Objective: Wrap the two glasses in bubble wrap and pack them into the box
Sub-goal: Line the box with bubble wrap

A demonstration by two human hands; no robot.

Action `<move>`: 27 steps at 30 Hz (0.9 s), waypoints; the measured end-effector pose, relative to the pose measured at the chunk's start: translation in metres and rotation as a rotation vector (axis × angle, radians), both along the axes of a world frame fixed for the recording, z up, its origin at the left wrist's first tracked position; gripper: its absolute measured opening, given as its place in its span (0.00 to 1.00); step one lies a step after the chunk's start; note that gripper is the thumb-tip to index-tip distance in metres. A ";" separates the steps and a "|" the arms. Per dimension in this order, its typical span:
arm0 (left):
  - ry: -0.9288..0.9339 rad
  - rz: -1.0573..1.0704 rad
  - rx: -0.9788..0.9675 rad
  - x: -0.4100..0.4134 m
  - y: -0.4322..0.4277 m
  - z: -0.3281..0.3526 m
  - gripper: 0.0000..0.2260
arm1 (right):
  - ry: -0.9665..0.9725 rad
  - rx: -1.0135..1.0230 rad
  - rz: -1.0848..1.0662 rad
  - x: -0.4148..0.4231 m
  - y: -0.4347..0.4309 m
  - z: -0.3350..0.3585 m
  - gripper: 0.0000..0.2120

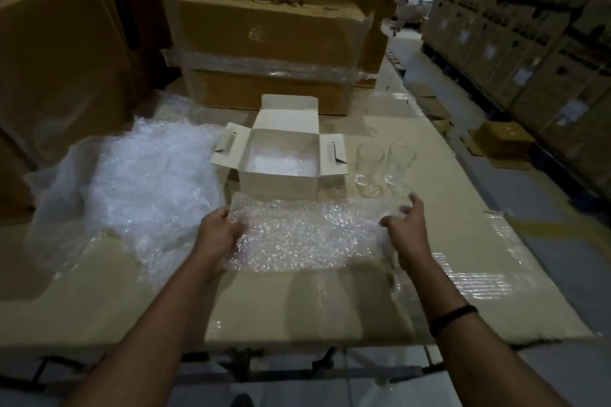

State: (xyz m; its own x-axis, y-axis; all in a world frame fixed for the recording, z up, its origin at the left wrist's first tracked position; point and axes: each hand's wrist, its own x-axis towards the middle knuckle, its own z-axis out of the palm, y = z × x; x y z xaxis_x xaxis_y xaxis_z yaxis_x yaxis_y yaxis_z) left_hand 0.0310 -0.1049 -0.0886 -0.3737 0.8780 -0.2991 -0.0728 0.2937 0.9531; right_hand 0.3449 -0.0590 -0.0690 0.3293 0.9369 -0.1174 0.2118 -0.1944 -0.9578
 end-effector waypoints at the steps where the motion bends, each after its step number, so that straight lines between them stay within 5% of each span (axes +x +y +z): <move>1: 0.071 0.019 0.002 0.000 0.002 -0.004 0.13 | -0.210 0.100 -0.007 0.001 -0.002 0.001 0.37; 4: 0.198 0.066 0.067 0.004 0.004 -0.014 0.16 | -0.895 0.358 0.181 -0.004 -0.011 0.000 0.31; 9: 0.271 0.076 0.107 0.003 0.001 -0.016 0.16 | -1.198 -0.034 0.910 -0.019 -0.017 -0.025 0.33; 15: 0.353 0.203 0.105 0.002 -0.006 -0.007 0.10 | -1.214 0.120 1.039 -0.043 -0.026 -0.028 0.39; 18: 0.352 0.210 0.079 0.003 -0.006 0.007 0.07 | -1.198 0.102 1.102 -0.055 -0.025 -0.028 0.32; 22: 0.189 0.039 0.012 0.008 0.000 0.034 0.04 | -1.013 0.303 0.907 -0.071 -0.026 -0.013 0.34; 27: 0.126 -0.160 0.054 0.018 0.018 0.062 0.04 | -0.991 0.265 0.864 -0.104 -0.048 0.007 0.42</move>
State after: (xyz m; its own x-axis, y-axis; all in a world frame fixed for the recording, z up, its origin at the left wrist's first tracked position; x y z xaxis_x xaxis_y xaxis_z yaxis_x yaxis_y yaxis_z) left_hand 0.0491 -0.0867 -0.0263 -0.2600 0.9426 -0.2097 0.0918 0.2403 0.9663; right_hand 0.2413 -0.1072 -0.0625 -0.5358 0.8434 0.0403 0.7933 0.5191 -0.3181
